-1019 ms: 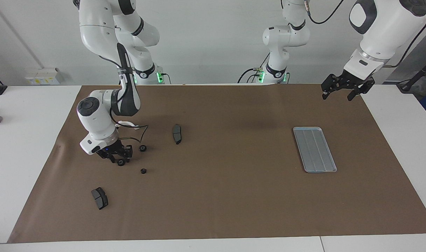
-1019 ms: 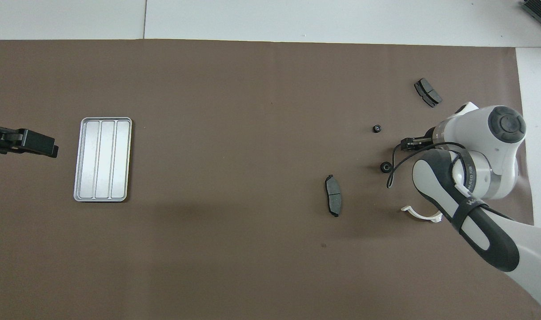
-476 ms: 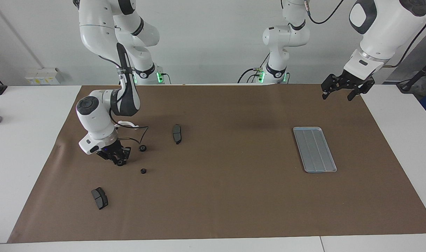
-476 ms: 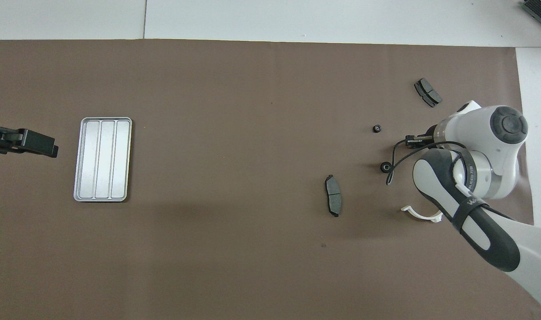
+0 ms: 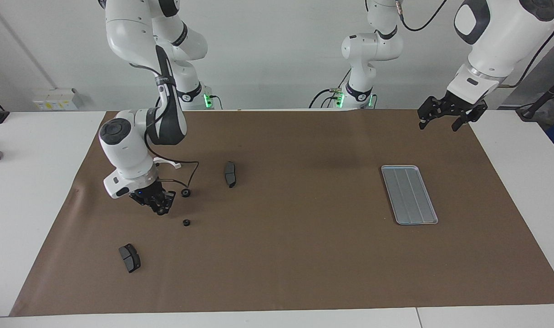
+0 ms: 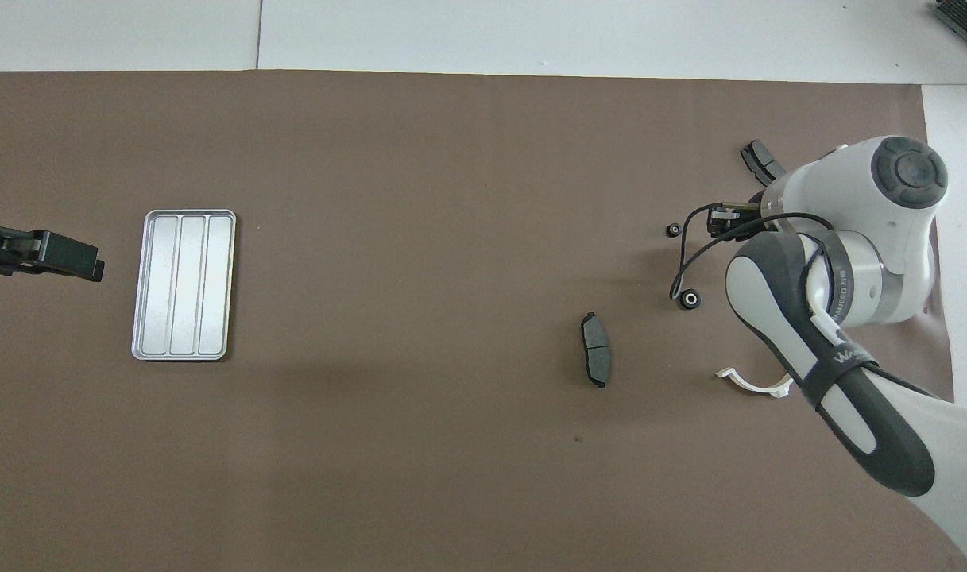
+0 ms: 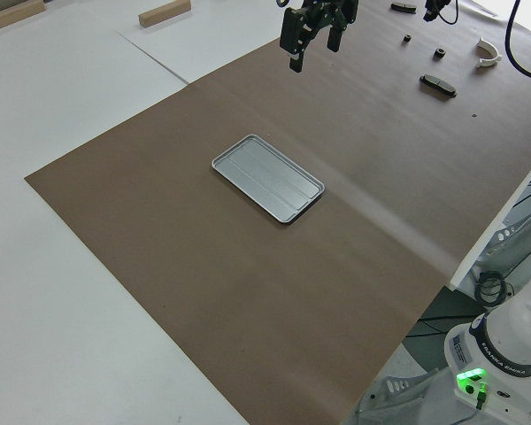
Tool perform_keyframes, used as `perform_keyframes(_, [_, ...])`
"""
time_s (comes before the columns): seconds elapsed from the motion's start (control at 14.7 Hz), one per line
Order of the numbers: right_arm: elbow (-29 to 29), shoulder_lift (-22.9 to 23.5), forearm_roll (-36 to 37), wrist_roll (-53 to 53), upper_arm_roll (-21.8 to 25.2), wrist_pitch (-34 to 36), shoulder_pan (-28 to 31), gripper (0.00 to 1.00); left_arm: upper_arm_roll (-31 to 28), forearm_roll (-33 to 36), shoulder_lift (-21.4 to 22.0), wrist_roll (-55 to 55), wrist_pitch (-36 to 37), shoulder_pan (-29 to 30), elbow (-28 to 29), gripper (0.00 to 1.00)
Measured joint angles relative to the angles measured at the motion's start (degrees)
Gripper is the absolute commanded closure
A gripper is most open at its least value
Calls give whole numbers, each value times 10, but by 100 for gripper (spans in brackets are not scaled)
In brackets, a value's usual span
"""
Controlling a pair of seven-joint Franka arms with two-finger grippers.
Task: Pick bearing gear from pile to tray
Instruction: 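Carry the bearing with the right gripper to the table center and release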
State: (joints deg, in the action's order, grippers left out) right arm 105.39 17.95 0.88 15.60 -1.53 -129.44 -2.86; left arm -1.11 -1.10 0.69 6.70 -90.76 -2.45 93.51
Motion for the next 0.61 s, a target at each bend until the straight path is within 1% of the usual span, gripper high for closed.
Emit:
perform_keyframes(0.14, [-37,-2,0,67,-2,17,-48,100,0,0,0,0,0,0,0,0])
perform_keyframes(0.34, [-74,12,0,180,-3,12,-124,100,0,0,0,0,0,0,0,0])
perform_keyframes(0.48, [-107,39,0,234,-4,11,-167,100,0,0,0,0,0,0,0,0])
perform_keyframes(0.61, [-153,88,2,295,-4,10,-211,100,0,0,0,0,0,0,0,0])
